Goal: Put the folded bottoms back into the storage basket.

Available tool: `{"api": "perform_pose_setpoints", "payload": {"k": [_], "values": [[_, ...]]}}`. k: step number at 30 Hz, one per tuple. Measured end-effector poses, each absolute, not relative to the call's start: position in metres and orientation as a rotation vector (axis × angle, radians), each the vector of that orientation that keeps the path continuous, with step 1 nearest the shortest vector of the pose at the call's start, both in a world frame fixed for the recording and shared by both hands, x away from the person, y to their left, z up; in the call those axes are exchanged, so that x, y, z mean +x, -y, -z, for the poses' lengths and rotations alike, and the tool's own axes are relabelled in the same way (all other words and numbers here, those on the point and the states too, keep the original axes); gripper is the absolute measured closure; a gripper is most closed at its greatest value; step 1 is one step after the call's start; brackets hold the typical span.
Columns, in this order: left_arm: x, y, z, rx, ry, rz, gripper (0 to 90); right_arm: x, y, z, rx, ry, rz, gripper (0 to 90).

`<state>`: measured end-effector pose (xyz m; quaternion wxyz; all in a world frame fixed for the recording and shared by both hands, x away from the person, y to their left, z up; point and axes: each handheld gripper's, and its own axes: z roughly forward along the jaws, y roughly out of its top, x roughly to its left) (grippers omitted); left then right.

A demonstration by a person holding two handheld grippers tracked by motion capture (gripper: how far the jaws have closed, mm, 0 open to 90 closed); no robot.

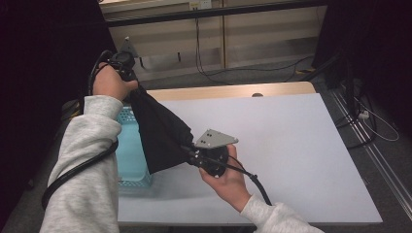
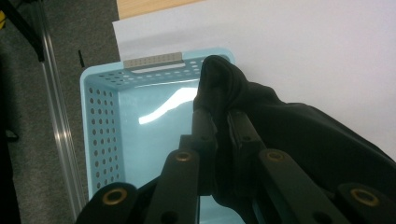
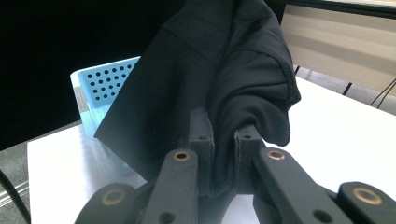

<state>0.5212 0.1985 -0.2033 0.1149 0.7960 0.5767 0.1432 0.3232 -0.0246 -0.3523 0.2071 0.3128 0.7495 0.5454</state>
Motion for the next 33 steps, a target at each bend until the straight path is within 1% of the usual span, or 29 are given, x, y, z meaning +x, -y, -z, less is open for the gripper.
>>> {"api": "perform_pose_setpoints", "payload": {"k": [21,33], "values": [[0.528,-0.229,0.194,2.311,-1.756,-0.435,83.2,0.329,0.000,0.352,0.830,-2.068,-1.583,81.7],[0.530,-0.245,0.196,2.305,-1.779,-0.431,83.1,0.333,-0.013,0.352,0.809,-2.068,-1.601,81.7]]}}
